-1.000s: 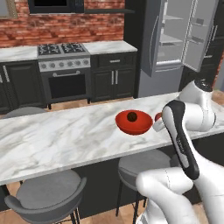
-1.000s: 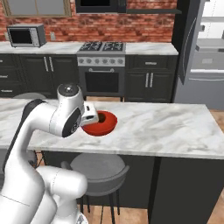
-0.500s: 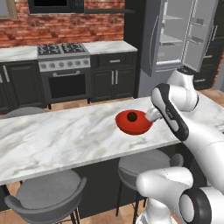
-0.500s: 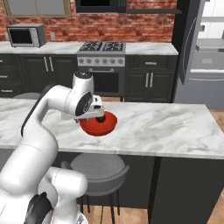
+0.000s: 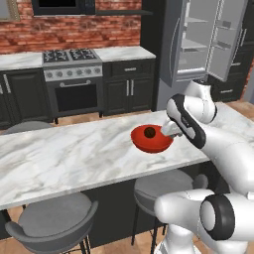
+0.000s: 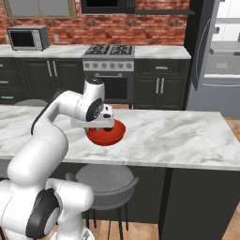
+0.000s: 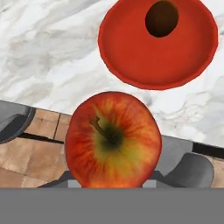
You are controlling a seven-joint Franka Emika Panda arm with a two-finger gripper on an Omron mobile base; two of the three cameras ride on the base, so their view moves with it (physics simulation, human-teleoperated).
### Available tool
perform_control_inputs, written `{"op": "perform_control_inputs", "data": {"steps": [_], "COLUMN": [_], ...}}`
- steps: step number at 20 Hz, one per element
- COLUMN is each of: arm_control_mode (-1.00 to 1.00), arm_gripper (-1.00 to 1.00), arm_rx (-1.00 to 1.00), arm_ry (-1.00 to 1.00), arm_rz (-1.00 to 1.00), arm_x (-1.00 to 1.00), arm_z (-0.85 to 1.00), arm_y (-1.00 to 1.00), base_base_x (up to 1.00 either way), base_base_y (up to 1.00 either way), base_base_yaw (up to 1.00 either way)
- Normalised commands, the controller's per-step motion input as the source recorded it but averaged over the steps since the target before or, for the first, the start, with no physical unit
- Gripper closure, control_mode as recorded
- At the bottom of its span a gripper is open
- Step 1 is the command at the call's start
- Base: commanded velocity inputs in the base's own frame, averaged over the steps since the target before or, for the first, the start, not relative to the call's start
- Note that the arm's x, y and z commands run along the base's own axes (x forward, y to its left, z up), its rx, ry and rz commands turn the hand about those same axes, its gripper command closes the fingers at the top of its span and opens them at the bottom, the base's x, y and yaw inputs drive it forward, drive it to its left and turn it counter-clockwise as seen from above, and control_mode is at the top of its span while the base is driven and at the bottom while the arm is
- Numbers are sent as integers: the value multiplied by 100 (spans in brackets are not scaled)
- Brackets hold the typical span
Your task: Retrieve the orange and apple from the fridge and place them into the bowl on the dining table.
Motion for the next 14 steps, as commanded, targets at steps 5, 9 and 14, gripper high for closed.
{"op": "perform_control_inputs", "data": {"steps": [5, 9, 14], "arm_control_mode": [-100, -100, -100], "arm_gripper": [100, 100, 100], "arm_rx": [-2, -1, 0], "arm_ry": [0, 0, 0], "arm_rz": [-22, -28, -23], "arm_x": [37, 51, 58], "arm_z": [-26, -12, -13], "arm_y": [10, 8, 0], "base_base_x": [0, 0, 0], "base_base_y": [0, 0, 0], "base_base_yaw": [0, 0, 0]}}
